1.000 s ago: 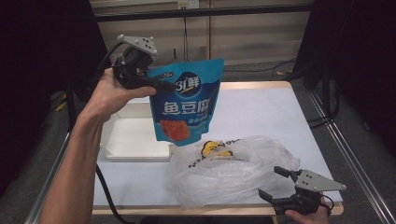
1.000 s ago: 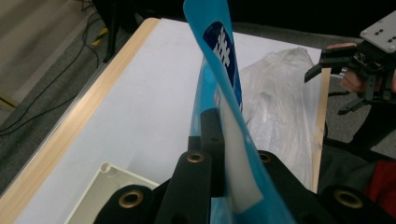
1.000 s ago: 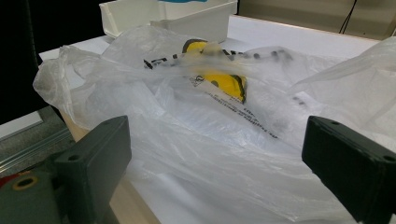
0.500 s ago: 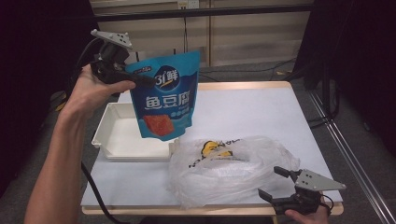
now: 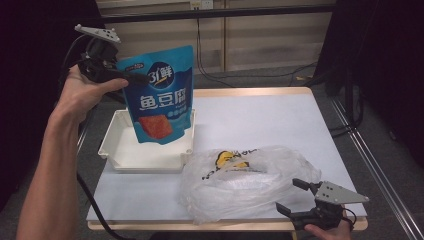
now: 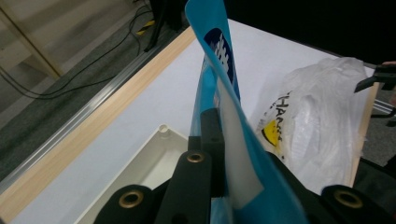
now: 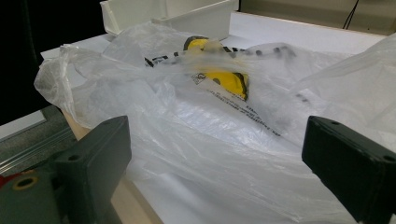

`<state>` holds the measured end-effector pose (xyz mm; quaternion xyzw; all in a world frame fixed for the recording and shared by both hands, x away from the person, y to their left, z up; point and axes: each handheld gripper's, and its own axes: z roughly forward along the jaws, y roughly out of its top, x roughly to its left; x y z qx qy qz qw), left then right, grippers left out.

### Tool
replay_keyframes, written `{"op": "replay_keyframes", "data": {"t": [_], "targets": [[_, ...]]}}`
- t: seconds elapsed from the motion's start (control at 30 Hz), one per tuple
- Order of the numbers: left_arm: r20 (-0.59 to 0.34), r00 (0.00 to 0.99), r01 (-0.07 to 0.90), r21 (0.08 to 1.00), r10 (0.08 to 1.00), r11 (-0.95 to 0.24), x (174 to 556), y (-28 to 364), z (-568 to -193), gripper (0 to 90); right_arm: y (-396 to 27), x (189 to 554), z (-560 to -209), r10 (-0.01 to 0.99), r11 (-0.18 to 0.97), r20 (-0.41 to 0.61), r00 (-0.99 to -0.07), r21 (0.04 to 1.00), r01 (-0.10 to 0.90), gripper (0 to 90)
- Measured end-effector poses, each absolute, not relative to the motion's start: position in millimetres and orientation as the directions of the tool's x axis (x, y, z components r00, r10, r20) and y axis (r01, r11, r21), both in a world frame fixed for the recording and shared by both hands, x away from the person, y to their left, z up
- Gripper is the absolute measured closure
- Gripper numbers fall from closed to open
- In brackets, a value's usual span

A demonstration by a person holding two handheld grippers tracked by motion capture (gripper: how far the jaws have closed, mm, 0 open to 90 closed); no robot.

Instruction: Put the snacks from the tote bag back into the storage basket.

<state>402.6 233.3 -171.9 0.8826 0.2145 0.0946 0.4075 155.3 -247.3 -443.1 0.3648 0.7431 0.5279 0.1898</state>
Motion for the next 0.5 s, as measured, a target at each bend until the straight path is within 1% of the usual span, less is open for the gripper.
{"op": "replay_keyframes", "data": {"t": [0.13, 0.27, 0.5], "targets": [[-0.009, 0.874, 0.321, 0.761, 0.485, -0.564, 410, 243, -176, 90.0, -247, 156, -443, 0.742, 0.174, 0.108, -0.661, 0.922, 0.346, 8.5], [-0.012, 0.875, 0.321, 0.762, 0.484, -0.562, 416, 251, -182, 90.0, -247, 156, -443, 0.742, 0.176, 0.108, -0.662, 0.921, 0.347, 8.5], [-0.008, 0.865, 0.336, 0.752, 0.501, -0.567, 422, 252, -192, 90.0, -246, 157, -444, 0.74, 0.177, 0.108, -0.664, 0.921, 0.348, 8.5]]}}
